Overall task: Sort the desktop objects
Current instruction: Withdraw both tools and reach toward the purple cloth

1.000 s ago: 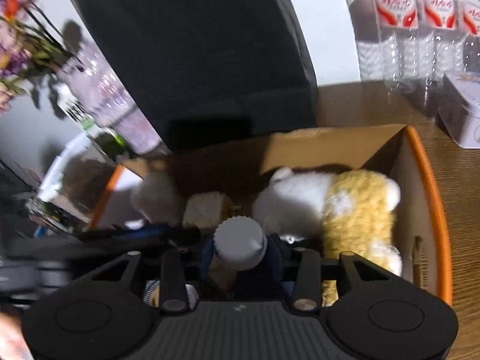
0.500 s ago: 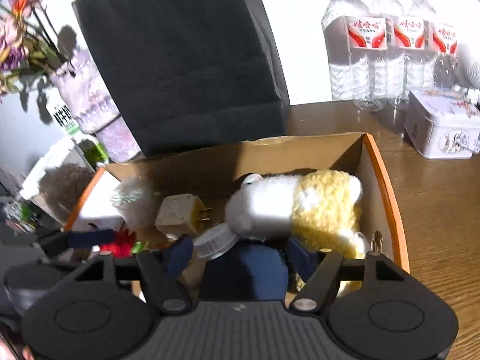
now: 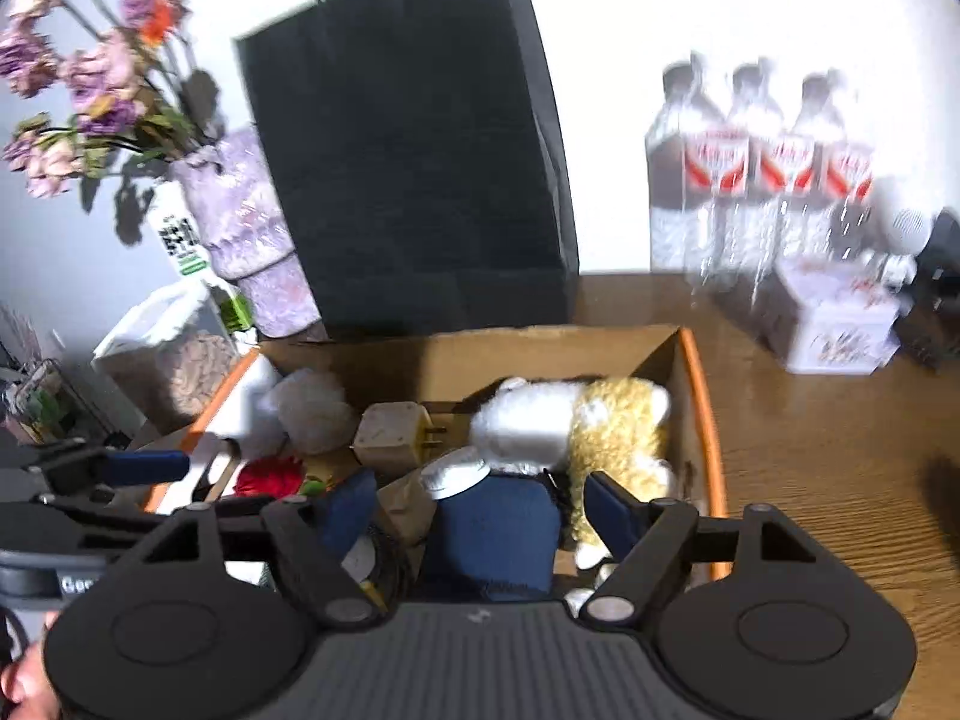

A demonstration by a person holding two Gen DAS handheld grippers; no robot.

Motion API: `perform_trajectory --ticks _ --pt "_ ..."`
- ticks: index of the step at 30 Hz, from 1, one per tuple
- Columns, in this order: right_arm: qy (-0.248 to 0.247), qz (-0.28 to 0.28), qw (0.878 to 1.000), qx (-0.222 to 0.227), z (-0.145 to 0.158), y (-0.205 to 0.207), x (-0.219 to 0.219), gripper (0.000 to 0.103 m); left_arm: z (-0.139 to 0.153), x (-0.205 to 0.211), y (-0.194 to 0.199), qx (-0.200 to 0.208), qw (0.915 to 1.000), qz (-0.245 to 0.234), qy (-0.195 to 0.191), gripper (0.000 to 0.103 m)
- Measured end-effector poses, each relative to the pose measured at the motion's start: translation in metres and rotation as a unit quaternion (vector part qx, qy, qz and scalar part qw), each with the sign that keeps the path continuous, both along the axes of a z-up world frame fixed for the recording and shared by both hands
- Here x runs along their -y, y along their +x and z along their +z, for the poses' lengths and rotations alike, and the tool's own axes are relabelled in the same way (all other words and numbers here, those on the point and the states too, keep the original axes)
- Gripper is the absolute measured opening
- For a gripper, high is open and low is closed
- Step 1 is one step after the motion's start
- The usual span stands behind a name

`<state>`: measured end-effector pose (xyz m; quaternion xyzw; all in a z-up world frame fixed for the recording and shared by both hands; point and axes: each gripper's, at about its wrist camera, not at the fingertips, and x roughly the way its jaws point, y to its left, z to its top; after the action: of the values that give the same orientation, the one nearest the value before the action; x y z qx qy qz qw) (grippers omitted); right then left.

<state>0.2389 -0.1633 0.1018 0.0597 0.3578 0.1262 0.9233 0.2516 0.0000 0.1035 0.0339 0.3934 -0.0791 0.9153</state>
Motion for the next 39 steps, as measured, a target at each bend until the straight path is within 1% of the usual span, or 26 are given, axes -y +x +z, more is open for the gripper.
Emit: perform_trajectory --ticks 1,2,3,5,7,8,10,12,14,15,17,19,20,22,24,26,27,29,31,33,35,37,39 --pt "-0.006 -0.002 1.0 0.009 0.004 -0.011 0.002 0.083 0.005 -0.004 -0.009 0.008 0.9999 0.013 0.0 0.088" --pt "-0.009 -0.005 1.0 0.02 0.006 -0.025 0.004 0.088 0.007 -0.007 -0.019 0.02 0.9995 0.026 0.002 0.092" --pt "-0.01 -0.008 0.999 0.03 0.006 -0.037 0.007 0.092 0.009 -0.011 -0.03 0.034 0.9987 0.037 0.006 0.094" --pt "-0.003 -0.001 0.999 0.045 -0.003 -0.062 0.013 0.095 0.009 -0.02 -0.059 0.066 0.9965 0.051 0.008 0.1" --pt "0.007 -0.009 0.999 0.045 -0.016 -0.083 0.016 0.095 0.003 -0.025 -0.086 0.082 0.9953 0.053 0.001 0.1" --pt "0.011 -0.012 0.999 0.048 -0.022 -0.094 0.016 0.095 -0.001 -0.026 -0.097 0.083 0.9949 0.056 0.0 0.1" --pt "0.006 -0.014 0.998 0.066 -0.033 -0.12 0.014 0.095 -0.011 -0.03 -0.121 0.09 0.9938 0.065 -0.008 0.1" --pt "-0.002 -0.007 0.997 0.081 -0.043 -0.148 0.011 0.095 -0.022 -0.034 -0.149 0.099 0.9925 0.068 -0.025 0.103" --pt "-0.004 0.012 0.996 0.085 -0.056 -0.175 0.009 0.095 -0.037 -0.036 -0.176 0.102 0.9923 0.061 -0.036 0.103" --pt "0.002 0.023 0.997 0.076 -0.063 -0.185 0.009 0.095 -0.045 -0.037 -0.189 0.099 0.9925 0.061 -0.039 0.103" --pt "0.029 0.028 0.998 0.057 -0.075 -0.204 0.012 0.095 -0.061 -0.039 -0.211 0.087 0.9935 0.063 -0.038 0.103" --pt "0.048 0.033 0.997 0.049 -0.082 -0.223 0.014 0.095 -0.075 -0.041 -0.236 0.077 0.9932 0.079 -0.038 0.103" --pt "0.045 0.037 0.997 0.059 -0.084 -0.233 0.014 0.095 -0.078 -0.042 -0.246 0.074 0.9925 0.088 -0.041 0.103" --pt "0.025 0.027 0.996 0.077 -0.084 -0.254 0.012 0.095 -0.083 -0.044 -0.267 0.074 0.9911 0.096 -0.054 0.103" --pt "0.016 0.035 0.995 0.088 -0.084 -0.27 0.008 0.095 -0.085 -0.045 -0.284 0.078 0.9905 0.099 -0.054 0.103" --pt "0.001 0.043 0.994 0.099 -0.085 -0.282 0.006 0.095 -0.085 -0.042 -0.296 0.094 0.9904 0.092 -0.042 0.103" --pt "-0.008 0.039 0.994 0.101 -0.085 -0.284 0.005 0.095 -0.086 -0.04 -0.299 0.102 0.9903 0.088 -0.034 0.103" --pt "-0.014 0.028 0.995 0.095 -0.087 -0.291 0.006 0.095 -0.088 -0.035 -0.3 0.094 0.9922 0.082 -0.009 0.103" --pt "-0.006 0.037 0.996 0.082 -0.089 -0.295 0.007 0.095 -0.087 -0.033 -0.301 0.085 0.9933 0.078 -0.008 0.103" --pt "-0.007 0.033 0.996 0.081 -0.09 -0.298 0.008 0.095 -0.085 -0.033 -0.303 0.09 0.9934 0.07 -0.013 0.103" --pt "-0.015 0.029 0.997 0.076 -0.092 -0.295 0.007 0.095 -0.082 -0.032 -0.303 0.099 0.9929 0.064 -0.01 0.103" --pt "-0.019 0.026 0.997 0.07 -0.092 -0.289 0.006 0.092 -0.081 -0.031 -0.298 0.106 0.9923 0.064 0.0 0.103" --pt "-0.017 0.016 0.998 0.054 -0.092 -0.278 0.007 0.081 -0.08 -0.03 -0.287 0.113 0.9915 0.062 0.018 0.1"
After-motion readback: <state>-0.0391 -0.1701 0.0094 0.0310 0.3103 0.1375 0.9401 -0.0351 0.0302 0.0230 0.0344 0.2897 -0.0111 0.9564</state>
